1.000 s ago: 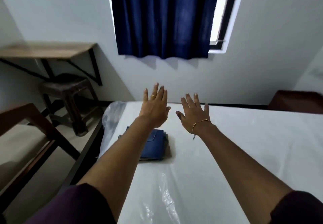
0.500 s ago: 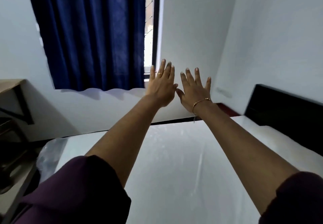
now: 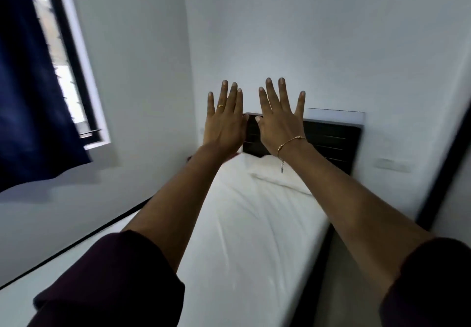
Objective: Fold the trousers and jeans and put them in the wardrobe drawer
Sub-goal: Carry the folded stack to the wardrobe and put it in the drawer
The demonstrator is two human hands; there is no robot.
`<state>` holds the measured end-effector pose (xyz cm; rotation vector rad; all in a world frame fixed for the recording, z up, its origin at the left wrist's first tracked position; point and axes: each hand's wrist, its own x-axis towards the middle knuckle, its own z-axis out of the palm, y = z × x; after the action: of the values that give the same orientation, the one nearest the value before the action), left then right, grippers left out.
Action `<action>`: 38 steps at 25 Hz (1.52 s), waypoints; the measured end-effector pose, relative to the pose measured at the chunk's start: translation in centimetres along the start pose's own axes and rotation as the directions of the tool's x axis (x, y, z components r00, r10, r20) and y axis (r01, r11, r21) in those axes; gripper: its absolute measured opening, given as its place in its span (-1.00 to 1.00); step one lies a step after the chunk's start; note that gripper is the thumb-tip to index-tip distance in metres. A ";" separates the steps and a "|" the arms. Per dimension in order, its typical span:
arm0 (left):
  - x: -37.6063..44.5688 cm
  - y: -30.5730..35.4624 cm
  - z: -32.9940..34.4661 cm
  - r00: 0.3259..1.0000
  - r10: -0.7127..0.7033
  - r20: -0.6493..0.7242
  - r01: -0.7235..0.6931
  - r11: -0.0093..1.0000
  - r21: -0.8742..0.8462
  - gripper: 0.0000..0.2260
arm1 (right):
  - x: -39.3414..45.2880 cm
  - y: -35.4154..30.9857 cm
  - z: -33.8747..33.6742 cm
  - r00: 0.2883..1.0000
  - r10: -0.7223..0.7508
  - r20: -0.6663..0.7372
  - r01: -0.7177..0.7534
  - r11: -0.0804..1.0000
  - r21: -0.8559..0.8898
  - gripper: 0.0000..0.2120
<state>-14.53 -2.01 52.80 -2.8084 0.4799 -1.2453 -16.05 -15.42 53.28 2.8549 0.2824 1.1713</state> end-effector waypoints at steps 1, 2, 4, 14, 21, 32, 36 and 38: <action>-0.1 1.2 0.2 0.993 0.075 -0.087 -0.079 0.996 -0.044 -0.52 | -1.4 0.8 -0.7 0.999 0.028 -0.026 -0.029 0.999 -0.036 -0.44; -0.1 2.6 0.4 0.972 0.162 -0.172 -0.177 0.981 -0.075 -0.53 | -3.0 1.7 -1.4 0.997 0.071 -0.043 -0.074 0.994 -0.084 -0.44; -0.8 5.9 0.8 0.911 0.288 -0.294 -0.327 0.940 -0.095 -0.55 | -6.2 3.4 -3.0 0.987 0.147 -0.060 -0.154 0.975 -0.160 -0.45; -12.8 24.0 -4.1 0.736 0.529 -0.423 -0.677 0.600 -0.426 -0.55 | -28.1 6.7 -12.1 0.808 0.587 -0.044 -0.518 0.673 -0.528 -0.47; -29.3 30.1 -10.8 0.543 0.618 -0.569 -0.831 0.295 -0.473 -0.55 | -48.5 -1.1 -18.9 0.516 0.855 0.048 -0.649 0.427 -0.629 -0.40; -54.5 35.4 -23.0 0.081 0.919 -0.387 -0.887 -0.111 -0.448 -0.43 | -71.5 -12.4 -29.1 -0.030 0.997 0.078 -0.722 0.032 -0.691 -0.40; -58.0 39.1 -23.2 -0.071 0.946 -0.316 -0.864 -0.217 -0.455 -0.40 | -76.1 -11.4 -28.6 -0.224 0.967 0.124 -0.698 -0.070 -0.712 -0.34; -59.2 41.4 -22.3 -0.169 0.949 -0.267 -0.865 -0.273 -0.422 -0.41 | -77.9 -10.3 -27.5 -0.288 0.946 0.151 -0.696 -0.098 -0.711 -0.33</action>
<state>-79.17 -22.03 19.06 -1.3550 2.5737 -0.3276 -91.22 -20.48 17.87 2.3647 -2.2469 -0.2623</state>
